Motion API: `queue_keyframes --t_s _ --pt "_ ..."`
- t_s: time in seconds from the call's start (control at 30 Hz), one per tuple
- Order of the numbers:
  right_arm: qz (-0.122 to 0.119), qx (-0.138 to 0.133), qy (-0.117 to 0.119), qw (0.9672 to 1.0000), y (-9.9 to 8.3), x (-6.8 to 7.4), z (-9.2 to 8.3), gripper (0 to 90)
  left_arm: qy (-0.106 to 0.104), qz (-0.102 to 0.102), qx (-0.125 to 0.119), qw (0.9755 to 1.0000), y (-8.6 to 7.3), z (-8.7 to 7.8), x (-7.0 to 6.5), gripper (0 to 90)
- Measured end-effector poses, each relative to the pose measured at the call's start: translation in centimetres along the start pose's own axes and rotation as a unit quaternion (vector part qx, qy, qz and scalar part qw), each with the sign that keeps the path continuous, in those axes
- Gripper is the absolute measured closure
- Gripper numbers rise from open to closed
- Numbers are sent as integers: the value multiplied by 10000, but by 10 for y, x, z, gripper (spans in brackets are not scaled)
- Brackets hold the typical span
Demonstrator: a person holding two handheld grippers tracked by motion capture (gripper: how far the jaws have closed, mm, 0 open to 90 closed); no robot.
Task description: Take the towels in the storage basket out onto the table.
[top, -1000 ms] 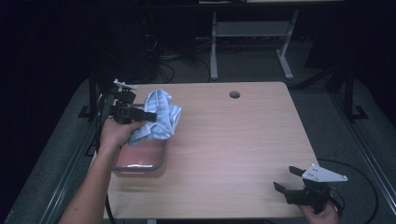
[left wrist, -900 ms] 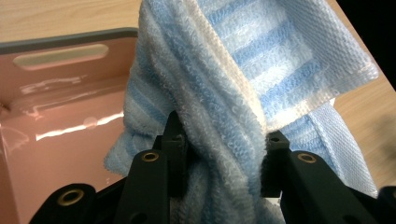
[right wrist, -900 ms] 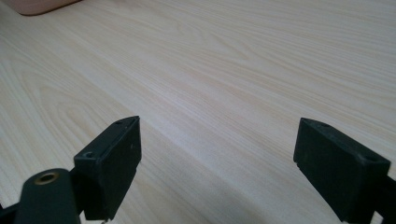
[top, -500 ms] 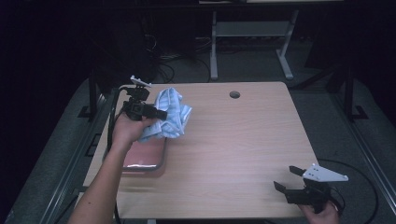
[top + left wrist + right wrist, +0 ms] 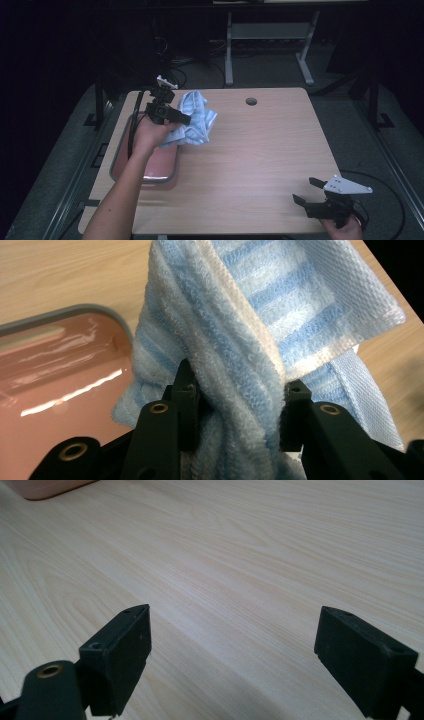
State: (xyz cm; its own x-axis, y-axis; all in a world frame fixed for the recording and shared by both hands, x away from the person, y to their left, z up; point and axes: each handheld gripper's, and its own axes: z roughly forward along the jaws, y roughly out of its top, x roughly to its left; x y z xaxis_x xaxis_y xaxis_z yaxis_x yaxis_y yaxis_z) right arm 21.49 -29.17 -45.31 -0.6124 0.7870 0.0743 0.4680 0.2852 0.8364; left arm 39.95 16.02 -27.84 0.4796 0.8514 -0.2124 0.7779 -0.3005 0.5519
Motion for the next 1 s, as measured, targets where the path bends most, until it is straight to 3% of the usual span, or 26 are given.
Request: queue_keyframes --t_s 0.6,1.0 --pt "66 -59 50 9999 -2 -3 -1 145 -68 455 287 9985 22 27 -41 628" --pt "45 -72 62 9999 -1 -3 0 145 -119 674 335 9971 39 38 -67 628"
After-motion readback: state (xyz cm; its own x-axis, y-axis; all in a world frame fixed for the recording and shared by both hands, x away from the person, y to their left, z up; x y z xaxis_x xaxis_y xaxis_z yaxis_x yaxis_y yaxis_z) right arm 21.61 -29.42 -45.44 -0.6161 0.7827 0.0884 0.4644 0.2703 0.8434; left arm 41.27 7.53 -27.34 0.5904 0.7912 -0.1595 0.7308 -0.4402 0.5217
